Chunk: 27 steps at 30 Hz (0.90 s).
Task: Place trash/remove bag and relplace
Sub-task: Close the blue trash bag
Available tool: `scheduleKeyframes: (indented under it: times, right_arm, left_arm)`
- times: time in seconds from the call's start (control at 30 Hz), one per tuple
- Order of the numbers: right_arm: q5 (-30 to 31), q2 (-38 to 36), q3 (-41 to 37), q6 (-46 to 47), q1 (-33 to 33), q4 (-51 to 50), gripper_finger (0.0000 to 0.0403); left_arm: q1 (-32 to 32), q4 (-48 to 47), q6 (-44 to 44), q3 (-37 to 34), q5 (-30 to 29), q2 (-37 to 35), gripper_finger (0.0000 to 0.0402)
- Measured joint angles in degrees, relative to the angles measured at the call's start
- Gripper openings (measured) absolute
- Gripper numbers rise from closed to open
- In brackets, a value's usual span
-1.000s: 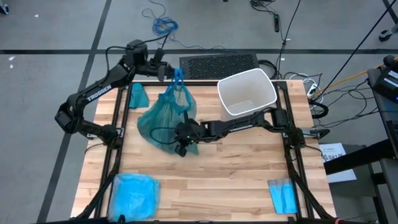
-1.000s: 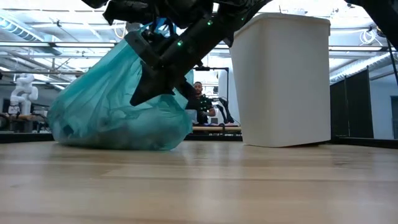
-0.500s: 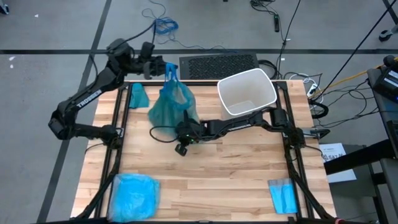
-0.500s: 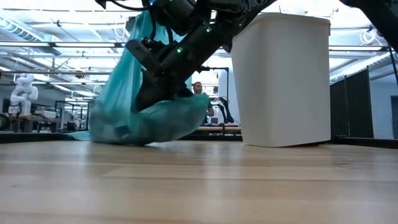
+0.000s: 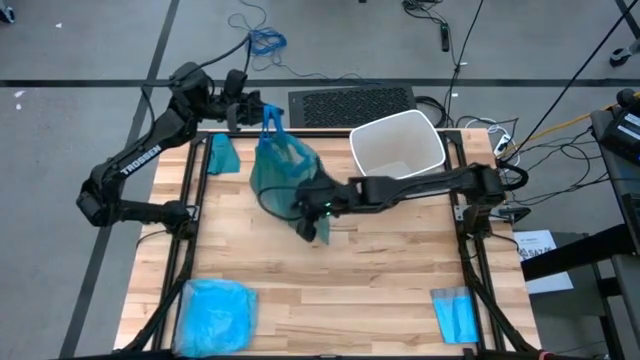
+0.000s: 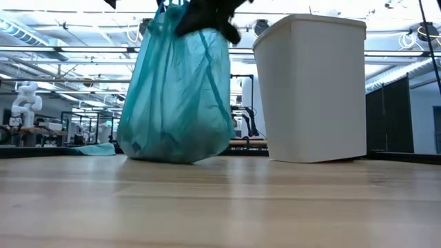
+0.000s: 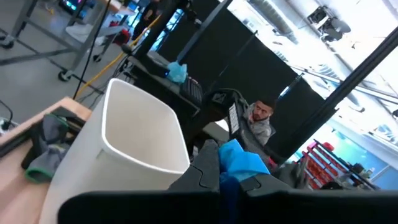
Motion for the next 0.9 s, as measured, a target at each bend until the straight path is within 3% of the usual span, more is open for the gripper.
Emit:
scheduleKeyframes:
  times: [0.17, 0.33, 0.43, 0.53, 0.63, 0.7, 0.8, 0.9]
  right_arm:
    - [5.32, -4.06, -1.65, 0.59, 2.04, 1.43, 0.0000]
    - [10.32, -7.02, -2.91, 0.86, 3.48, 1.77, 0.0000]
    - [12.66, -8.51, -2.92, 1.00, 3.44, 1.69, 0.0000]
    - [14.77, -9.60, -3.02, 1.13, 4.12, 1.16, 0.0000]
    - [16.20, -10.60, -2.95, 1.19, 5.28, 1.37, 0.0000]
    - [16.24, -10.49, -2.95, 1.21, 6.34, 0.66, 0.0000]
    - [16.37, -10.36, -2.97, 1.74, 7.87, -0.49, 0.0000]
    - [15.70, -10.25, -3.16, 2.76, 8.27, -0.65, 0.0000]
  left_arm:
    - [0.19, 7.07, -2.02, 0.00, -0.20, 1.13, 0.0000]
    - [1.04, 21.10, -11.37, 4.79, 0.76, 6.09, 0.0000]
    - [0.90, 24.48, -16.80, 9.89, 4.93, 7.92, 0.0000]
    - [-1.51, 20.88, -17.79, 11.80, 12.06, 5.55, 0.0000]
    - [-3.75, 3.84, -10.38, 9.56, 16.62, -1.02, 0.0000]
    - [-4.91, -17.81, 2.70, 8.29, 14.30, -6.95, 0.0000]
    - [-6.42, -52.16, 24.15, 7.29, -2.51, -15.11, 0.0000]
    - [-7.55, -69.43, 31.03, 3.43, -15.48, -21.80, 0.0000]
